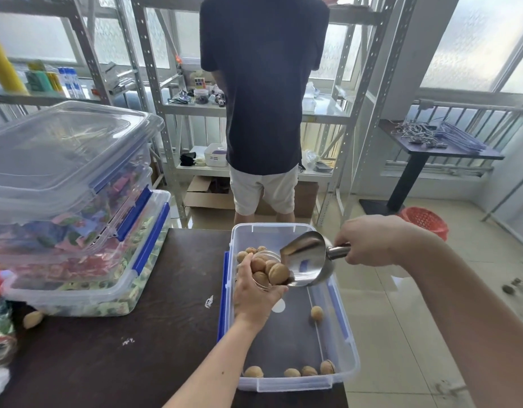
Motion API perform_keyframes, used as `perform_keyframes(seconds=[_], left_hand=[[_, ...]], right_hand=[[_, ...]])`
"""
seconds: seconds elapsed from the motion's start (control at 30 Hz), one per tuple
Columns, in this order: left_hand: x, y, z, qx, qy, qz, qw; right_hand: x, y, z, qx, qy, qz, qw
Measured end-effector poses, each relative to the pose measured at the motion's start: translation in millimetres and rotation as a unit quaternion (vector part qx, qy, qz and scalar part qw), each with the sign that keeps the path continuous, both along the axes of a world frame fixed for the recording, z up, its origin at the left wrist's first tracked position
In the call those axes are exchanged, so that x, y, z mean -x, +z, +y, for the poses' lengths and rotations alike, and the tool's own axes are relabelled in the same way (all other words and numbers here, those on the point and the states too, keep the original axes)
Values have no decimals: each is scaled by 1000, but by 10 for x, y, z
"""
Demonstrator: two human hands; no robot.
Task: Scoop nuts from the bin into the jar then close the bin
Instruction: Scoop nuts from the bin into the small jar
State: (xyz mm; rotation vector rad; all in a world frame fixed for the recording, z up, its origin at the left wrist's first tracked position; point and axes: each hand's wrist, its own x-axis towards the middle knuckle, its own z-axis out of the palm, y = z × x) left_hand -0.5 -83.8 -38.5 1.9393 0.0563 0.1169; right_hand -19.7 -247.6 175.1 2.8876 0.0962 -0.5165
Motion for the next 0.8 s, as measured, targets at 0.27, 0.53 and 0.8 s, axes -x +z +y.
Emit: perform_keyframes(seconds=[0.27, 0.53, 0.8], left_hand=[[-45, -2, 5, 14, 12, -3, 1000], [-33, 37, -1, 43, 4, -3, 999], [-29, 126, 28, 72, 28, -10, 997]], right_hand=[[8, 207, 24, 66, 1, -101, 993], [-19, 153, 8, 22, -12, -124, 992], [-73, -367, -98, -110, -113, -164, 974]])
